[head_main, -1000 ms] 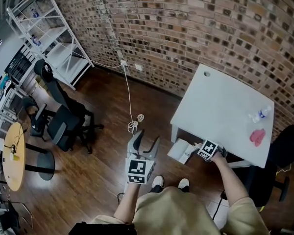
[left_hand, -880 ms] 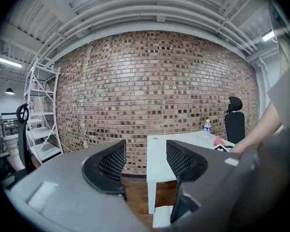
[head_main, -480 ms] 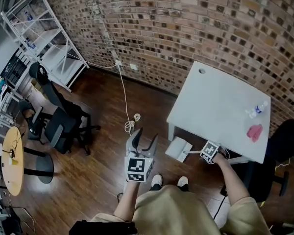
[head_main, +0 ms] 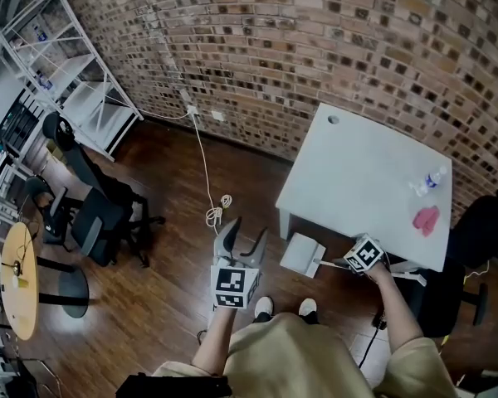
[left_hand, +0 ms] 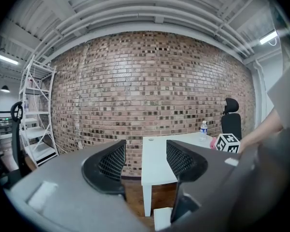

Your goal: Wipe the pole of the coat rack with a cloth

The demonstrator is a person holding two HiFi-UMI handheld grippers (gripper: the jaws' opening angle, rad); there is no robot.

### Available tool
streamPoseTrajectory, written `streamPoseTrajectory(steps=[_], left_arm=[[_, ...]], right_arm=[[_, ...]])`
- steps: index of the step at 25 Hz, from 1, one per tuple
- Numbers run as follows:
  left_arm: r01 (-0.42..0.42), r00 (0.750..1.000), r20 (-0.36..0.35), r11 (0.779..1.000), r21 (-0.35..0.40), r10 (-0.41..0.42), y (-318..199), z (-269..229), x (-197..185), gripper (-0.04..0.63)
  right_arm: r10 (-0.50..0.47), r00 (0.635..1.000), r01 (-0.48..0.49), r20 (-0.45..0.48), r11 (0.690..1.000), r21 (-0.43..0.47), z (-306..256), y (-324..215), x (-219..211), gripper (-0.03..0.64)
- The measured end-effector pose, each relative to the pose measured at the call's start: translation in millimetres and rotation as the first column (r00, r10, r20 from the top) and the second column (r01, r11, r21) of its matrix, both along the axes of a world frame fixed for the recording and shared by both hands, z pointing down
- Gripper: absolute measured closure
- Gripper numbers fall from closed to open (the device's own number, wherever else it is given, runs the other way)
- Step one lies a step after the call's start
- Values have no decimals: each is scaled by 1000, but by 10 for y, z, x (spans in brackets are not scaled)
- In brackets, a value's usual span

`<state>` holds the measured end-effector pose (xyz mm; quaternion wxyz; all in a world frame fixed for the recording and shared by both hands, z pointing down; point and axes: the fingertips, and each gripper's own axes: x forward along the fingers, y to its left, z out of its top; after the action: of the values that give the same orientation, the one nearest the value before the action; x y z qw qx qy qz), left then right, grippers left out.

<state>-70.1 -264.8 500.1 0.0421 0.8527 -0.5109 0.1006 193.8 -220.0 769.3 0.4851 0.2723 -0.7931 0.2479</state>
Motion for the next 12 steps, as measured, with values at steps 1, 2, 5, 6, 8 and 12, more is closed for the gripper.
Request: streamPoseTrajectory(steps=[1, 2, 5, 6, 8, 12], left_arm=[[-3, 1000, 0, 1000, 0, 3, -2, -1, 10, 350], [-6, 1000, -1, 1000, 1, 6, -6, -5, 20, 351], [-15, 1000, -11, 1000, 11, 15, -21, -39, 50, 351], [-16, 1000, -20, 1000, 14, 17, -26, -57, 59, 351], [-23, 999, -45, 1000, 16, 24, -25, -106, 93, 350], [-47, 996, -75, 998, 38, 50, -20, -250, 217, 350]], right_arm=[[21, 999, -23, 40, 998, 53, -144, -62, -45, 187], [43, 995, -53, 88, 992, 115, -312, -130, -88, 179], [89, 945, -200, 314, 918, 342, -1002, -341, -196, 172], [85, 912, -264, 401, 870, 417, -1288, -396, -217, 172], [68, 842, -392, 536, 760, 519, -1863, -438, -212, 172], [41, 771, -546, 635, 554, 629, -2799, -382, -115, 175]])
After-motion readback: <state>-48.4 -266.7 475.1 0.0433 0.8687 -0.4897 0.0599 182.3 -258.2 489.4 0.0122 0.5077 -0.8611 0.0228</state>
